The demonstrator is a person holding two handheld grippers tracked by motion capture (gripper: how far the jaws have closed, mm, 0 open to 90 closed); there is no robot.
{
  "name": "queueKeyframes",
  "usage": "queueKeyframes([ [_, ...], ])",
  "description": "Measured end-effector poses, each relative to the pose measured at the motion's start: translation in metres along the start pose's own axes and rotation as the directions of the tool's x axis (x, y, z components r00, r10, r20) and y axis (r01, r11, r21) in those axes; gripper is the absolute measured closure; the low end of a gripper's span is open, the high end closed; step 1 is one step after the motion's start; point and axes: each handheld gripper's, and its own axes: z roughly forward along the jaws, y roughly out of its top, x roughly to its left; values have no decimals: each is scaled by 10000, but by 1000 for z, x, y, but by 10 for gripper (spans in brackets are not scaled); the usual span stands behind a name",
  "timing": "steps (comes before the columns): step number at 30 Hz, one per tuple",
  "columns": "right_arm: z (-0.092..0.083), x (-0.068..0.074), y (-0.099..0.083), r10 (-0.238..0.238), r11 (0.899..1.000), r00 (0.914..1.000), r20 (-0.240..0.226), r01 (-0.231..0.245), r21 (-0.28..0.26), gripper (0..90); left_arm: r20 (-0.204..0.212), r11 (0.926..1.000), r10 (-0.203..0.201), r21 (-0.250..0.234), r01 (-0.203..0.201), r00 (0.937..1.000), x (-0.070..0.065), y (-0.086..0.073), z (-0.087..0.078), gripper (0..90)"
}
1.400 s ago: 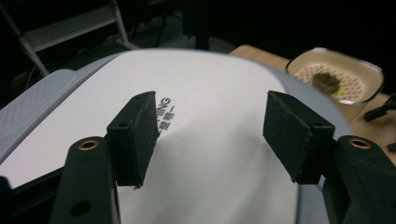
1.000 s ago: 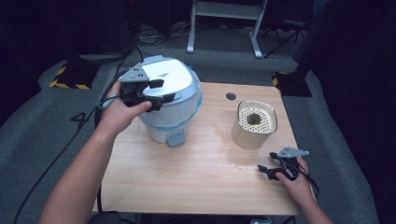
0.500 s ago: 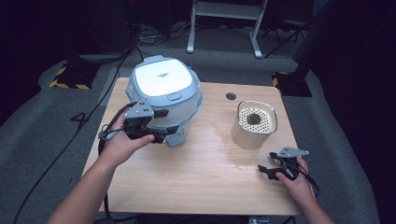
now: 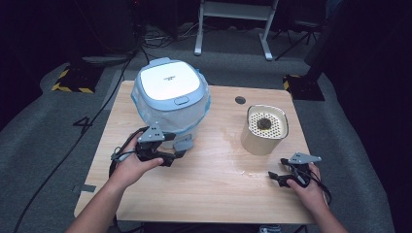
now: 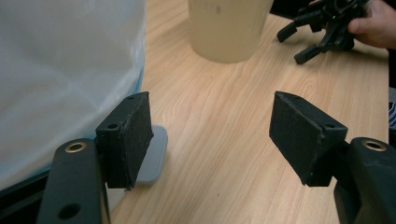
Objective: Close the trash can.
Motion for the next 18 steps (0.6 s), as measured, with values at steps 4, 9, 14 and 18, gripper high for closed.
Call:
queueKeyframes([
  [4, 0, 0, 0, -7, 10000, 10000, 2, 7, 1, 169, 129, 9990, -407, 215, 404, 9991, 1, -19, 9, 298],
  [9, 0, 0, 0, -5, 10000, 10000, 2, 5, 3, 169, 89, 9948, -782, 656, 775, 9969, 1, -41, 20, 286],
  [14, 0, 0, 0, -6, 10000, 10000, 1, 6, -3, 169, -93, 9866, -1171, 1131, 1174, 9931, 4, -61, 31, 260],
  [18, 0, 0, 0, -1, 10000, 10000, 1, 1, 1, 169, -736, 9680, -799, 2322, 950, 9941, 6, -73, 43, 231],
])
